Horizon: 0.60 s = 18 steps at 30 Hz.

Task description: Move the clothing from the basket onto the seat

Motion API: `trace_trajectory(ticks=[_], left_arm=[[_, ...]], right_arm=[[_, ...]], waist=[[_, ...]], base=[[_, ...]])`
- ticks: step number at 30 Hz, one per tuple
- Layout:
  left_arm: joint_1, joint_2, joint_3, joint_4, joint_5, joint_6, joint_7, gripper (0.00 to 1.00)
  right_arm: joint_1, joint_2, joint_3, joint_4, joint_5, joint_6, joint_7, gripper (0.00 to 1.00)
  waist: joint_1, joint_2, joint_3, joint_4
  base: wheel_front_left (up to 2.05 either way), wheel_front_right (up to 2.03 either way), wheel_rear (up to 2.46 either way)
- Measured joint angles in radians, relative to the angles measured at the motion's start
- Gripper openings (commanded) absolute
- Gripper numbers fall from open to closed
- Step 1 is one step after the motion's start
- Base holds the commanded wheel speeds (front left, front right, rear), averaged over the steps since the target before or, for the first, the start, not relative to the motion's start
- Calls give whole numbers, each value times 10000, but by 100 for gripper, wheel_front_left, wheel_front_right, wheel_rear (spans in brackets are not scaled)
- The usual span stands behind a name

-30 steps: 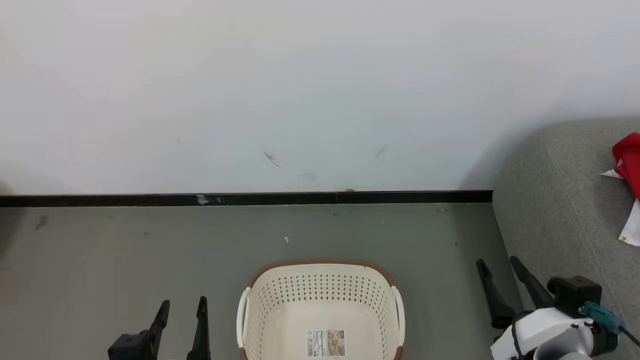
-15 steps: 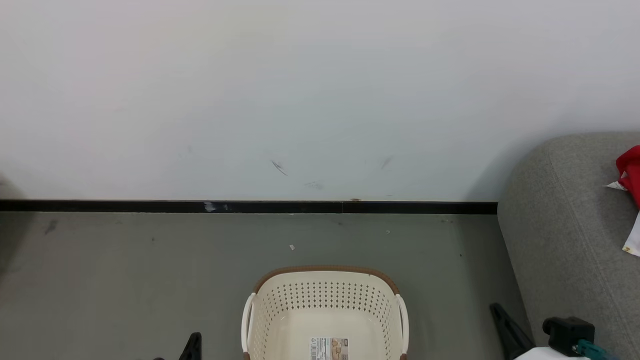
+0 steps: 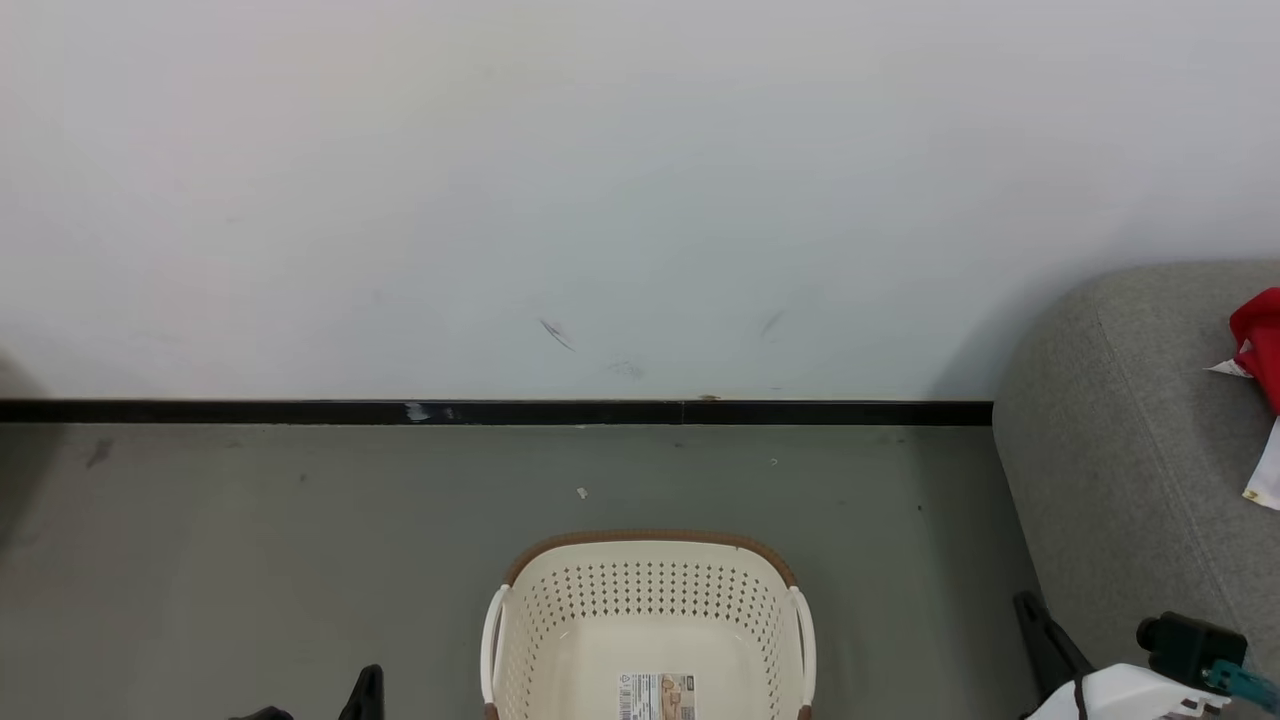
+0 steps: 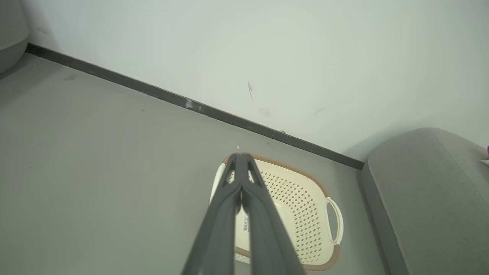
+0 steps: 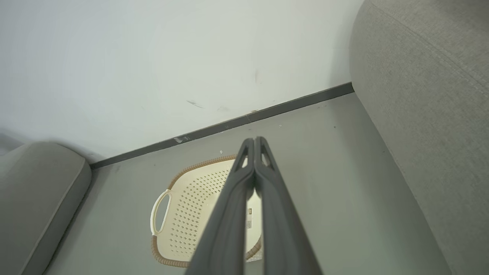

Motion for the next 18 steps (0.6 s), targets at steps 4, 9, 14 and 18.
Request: trace_trajectory(ticks=[4, 9, 14, 18], left_arm=[[-24, -17, 155, -2, -458, -94, 119, 0], [-37, -29, 364, -12, -995, -192, 318, 0], [-92, -54, 514, -40, -1434, -360, 449, 0], [-187, -67, 677, -81, -1887, -449, 594, 0]], right_arm=[[-84, 0, -94, -4, 548, 0, 244, 0], [-128, 0, -173, -23, 1233, 0, 481, 0], [-132, 0, -251, -65, 1820, 0, 660, 0], [-141, 0, -320, -148, 2380, 0, 851, 0]], waist=[[12, 0, 11, -47], [46, 0, 27, -126], [84, 0, 31, -194], [121, 0, 28, -261]], base=[[0, 0, 0], [0, 0, 0], [0, 0, 0], [0, 0, 0]])
